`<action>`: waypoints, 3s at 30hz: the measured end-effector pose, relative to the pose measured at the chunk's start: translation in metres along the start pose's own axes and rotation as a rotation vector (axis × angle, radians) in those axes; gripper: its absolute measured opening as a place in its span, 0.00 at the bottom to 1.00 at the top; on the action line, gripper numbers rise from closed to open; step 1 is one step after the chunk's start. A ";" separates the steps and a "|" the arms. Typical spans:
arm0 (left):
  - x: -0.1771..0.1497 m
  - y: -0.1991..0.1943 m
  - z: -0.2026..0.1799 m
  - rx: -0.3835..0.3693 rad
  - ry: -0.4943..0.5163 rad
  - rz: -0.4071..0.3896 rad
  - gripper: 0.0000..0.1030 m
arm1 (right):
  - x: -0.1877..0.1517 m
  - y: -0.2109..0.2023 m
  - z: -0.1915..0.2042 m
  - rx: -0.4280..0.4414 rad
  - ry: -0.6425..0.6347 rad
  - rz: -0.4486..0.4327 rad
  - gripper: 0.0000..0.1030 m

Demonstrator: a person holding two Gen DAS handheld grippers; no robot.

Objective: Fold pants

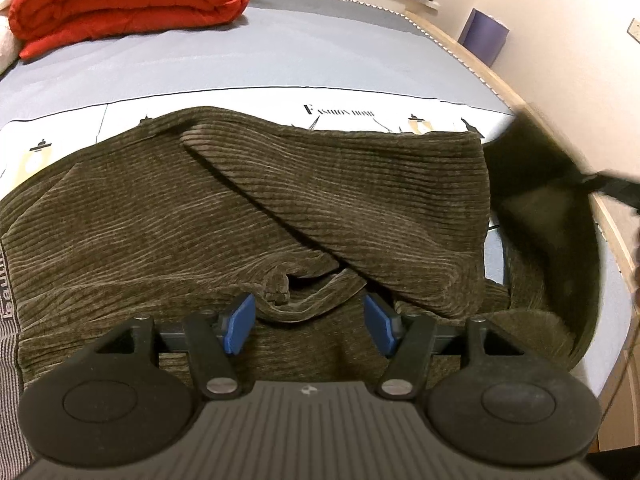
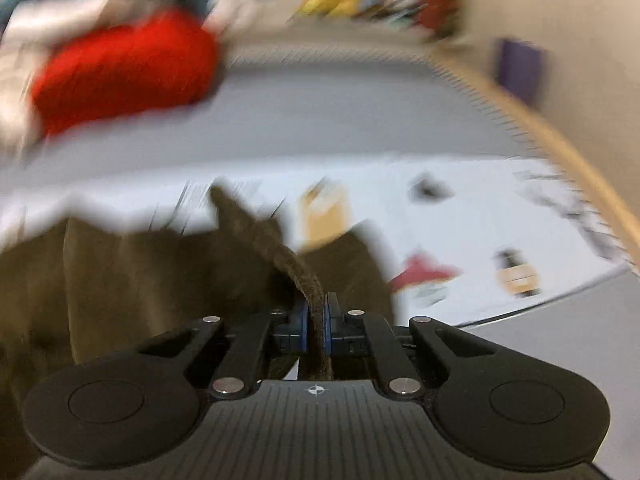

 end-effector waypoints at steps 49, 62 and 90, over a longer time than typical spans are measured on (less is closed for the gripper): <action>0.025 0.011 0.109 0.221 -0.202 0.025 0.32 | -0.017 0.111 -0.003 0.078 0.438 0.162 0.33; 0.044 0.028 0.137 0.260 -0.334 -0.002 0.60 | -0.012 0.189 0.028 0.139 0.139 0.228 0.50; 0.042 0.076 0.060 0.150 -0.114 0.033 0.80 | -0.051 0.140 -0.154 -0.434 0.892 0.024 0.38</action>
Point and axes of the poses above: each gripper's, at about its wrist camera, not at the fingertips, and y roughly the way its jaws point, z to its left, x to its top, the point moved 4 cm from there along y, roughly the way its jaws point, and after that the axes turned 6 degrees about -y, right-handed, at the moved point
